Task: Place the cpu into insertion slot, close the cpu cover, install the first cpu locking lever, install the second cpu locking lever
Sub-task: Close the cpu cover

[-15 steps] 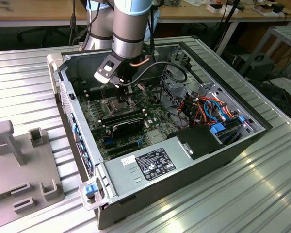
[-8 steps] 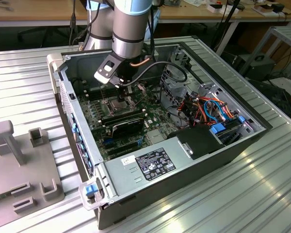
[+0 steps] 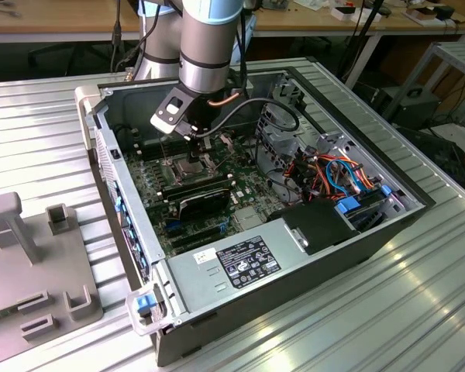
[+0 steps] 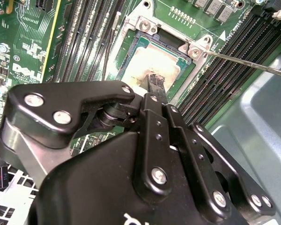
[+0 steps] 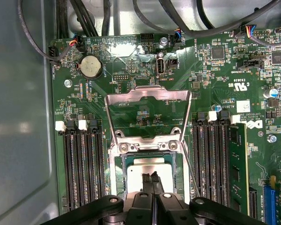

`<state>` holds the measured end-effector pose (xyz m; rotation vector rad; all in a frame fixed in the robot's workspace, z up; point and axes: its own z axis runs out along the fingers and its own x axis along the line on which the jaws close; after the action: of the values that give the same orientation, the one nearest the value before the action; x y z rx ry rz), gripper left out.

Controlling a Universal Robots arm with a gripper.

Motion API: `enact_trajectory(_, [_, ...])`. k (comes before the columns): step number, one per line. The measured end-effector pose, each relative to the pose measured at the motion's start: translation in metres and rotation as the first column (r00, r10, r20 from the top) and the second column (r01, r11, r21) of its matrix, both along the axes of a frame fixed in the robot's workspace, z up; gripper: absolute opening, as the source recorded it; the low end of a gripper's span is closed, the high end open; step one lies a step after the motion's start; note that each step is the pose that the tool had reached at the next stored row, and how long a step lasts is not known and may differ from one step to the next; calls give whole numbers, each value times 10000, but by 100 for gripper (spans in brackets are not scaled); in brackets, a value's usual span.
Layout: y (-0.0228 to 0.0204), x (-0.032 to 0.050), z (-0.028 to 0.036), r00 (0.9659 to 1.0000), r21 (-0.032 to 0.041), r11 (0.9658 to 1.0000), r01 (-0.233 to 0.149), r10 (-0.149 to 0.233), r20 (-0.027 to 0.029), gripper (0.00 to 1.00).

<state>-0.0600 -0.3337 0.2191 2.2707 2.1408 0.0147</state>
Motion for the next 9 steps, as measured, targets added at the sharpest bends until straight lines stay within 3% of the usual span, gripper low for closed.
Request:
enact_trajectory(4, [0, 0, 3, 10000, -1, 10000, 0, 0, -1, 11])
enact_trajectory(9, [0, 0, 52, 10000, -1, 10000, 0, 0, 0, 11])
